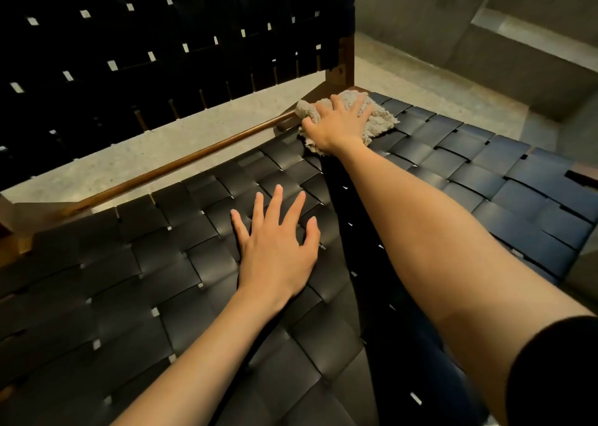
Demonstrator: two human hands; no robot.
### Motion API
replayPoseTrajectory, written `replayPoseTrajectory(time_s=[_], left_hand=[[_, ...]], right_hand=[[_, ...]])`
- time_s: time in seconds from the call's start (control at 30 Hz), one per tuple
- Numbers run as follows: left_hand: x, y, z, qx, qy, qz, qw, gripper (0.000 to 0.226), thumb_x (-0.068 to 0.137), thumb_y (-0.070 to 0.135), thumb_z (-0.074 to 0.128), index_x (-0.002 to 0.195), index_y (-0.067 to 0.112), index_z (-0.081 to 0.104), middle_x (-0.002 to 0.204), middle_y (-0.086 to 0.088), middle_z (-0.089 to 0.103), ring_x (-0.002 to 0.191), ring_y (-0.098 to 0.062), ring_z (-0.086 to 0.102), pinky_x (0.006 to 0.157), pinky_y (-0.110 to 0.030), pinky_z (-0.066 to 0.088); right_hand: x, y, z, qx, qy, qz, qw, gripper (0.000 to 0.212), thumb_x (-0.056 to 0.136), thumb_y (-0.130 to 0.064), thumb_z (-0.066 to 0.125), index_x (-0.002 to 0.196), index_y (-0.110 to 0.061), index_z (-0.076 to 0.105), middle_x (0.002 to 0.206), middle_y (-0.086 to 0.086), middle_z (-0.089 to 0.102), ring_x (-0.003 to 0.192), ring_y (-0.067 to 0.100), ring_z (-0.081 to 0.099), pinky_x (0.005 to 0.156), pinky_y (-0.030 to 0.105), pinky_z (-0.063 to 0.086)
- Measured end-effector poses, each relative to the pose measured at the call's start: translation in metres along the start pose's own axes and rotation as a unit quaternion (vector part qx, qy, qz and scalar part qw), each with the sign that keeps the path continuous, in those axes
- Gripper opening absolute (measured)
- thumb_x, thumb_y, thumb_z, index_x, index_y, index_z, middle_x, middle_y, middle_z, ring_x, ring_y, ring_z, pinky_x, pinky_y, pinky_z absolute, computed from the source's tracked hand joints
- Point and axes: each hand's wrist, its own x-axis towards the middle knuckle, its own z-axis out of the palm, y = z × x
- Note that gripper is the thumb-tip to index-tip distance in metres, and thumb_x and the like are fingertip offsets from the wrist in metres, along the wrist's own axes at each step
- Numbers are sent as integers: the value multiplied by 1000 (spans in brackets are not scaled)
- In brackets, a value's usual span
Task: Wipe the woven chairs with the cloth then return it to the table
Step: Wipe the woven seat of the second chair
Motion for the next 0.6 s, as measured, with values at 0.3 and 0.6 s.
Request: replayPoseTrajectory(time_s=[0.3, 0.6], left_hand=[[-1, 0, -1, -2, 4, 8, 1000, 54, 96, 53, 19, 148, 40, 16, 160, 4, 5, 146, -20, -5, 112, -51, -15], [2, 2, -7, 15, -16, 9, 1000, 54, 97, 53, 22, 149, 37, 21, 159, 1, 10, 147, -25, 0, 113, -55, -8]], right_hand=[[-41, 31, -19, -35, -9, 12, 999, 57, 93, -48, 29, 148, -33, 29, 156, 7, 21, 141, 49, 1, 114, 61, 0], [-139, 136, -69, -38, 9, 179, 983, 56, 92, -49, 31, 147, -36, 27, 156, 5, 19, 140, 50, 4, 113, 62, 0]])
